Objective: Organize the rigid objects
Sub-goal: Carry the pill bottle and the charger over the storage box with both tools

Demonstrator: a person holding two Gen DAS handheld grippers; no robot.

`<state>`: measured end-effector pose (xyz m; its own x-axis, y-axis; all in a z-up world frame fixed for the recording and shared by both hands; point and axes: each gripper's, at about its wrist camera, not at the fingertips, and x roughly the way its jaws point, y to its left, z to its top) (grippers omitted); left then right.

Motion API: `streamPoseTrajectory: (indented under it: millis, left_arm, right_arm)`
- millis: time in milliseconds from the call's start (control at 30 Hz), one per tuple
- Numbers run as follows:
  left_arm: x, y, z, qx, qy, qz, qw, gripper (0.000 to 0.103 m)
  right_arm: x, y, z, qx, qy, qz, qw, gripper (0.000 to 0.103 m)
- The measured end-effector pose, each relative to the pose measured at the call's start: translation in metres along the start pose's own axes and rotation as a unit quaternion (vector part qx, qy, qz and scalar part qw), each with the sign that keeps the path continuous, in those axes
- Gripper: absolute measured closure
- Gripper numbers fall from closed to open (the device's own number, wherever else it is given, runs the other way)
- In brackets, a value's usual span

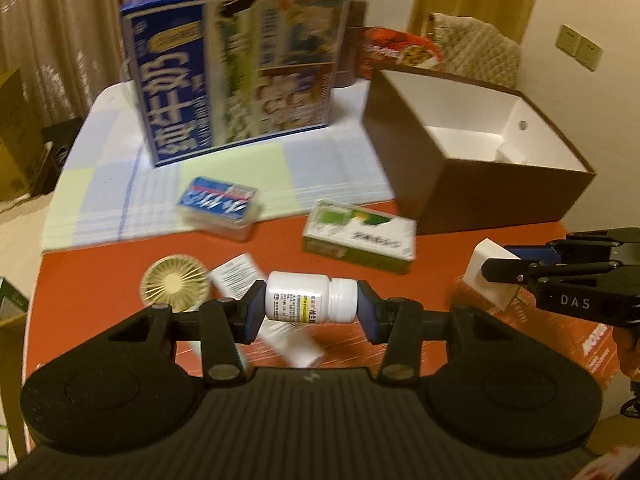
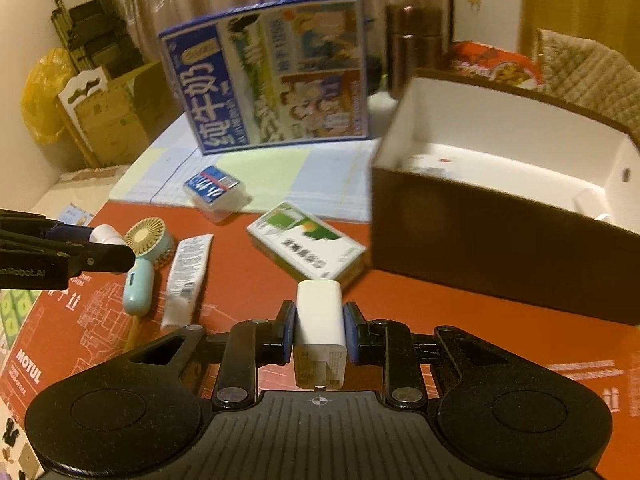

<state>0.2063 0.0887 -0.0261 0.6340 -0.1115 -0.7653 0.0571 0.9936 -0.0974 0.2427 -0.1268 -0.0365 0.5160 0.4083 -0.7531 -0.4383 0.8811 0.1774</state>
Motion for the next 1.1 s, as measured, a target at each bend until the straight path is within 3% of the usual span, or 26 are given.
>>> streamPoseTrajectory:
  millis: [633, 833, 1100]
  left_arm:
    - [0.036, -0.15, 0.07, 0.074, -0.038, -0.067, 0.9943, 0.06]
    - [0.061, -0.184, 0.104, 0.087, -0.045, -0.074, 0.9924, 0.06]
    - [0.111, -0.201, 0.15, 0.091, -0.032, -0.057, 0.9937, 0.06]
  right_arm:
    - [-0.076, -0.126, 0.022, 0.029, -0.053, -0.037, 0.997, 0.081]
    - [-0.078, -0.171, 0.045, 0.039, -0.067, -0.04, 0.996, 0.081]
    - [-0.052, -0.217, 0.078, 0.056, -0.066, -0.038, 0.996, 0.081]
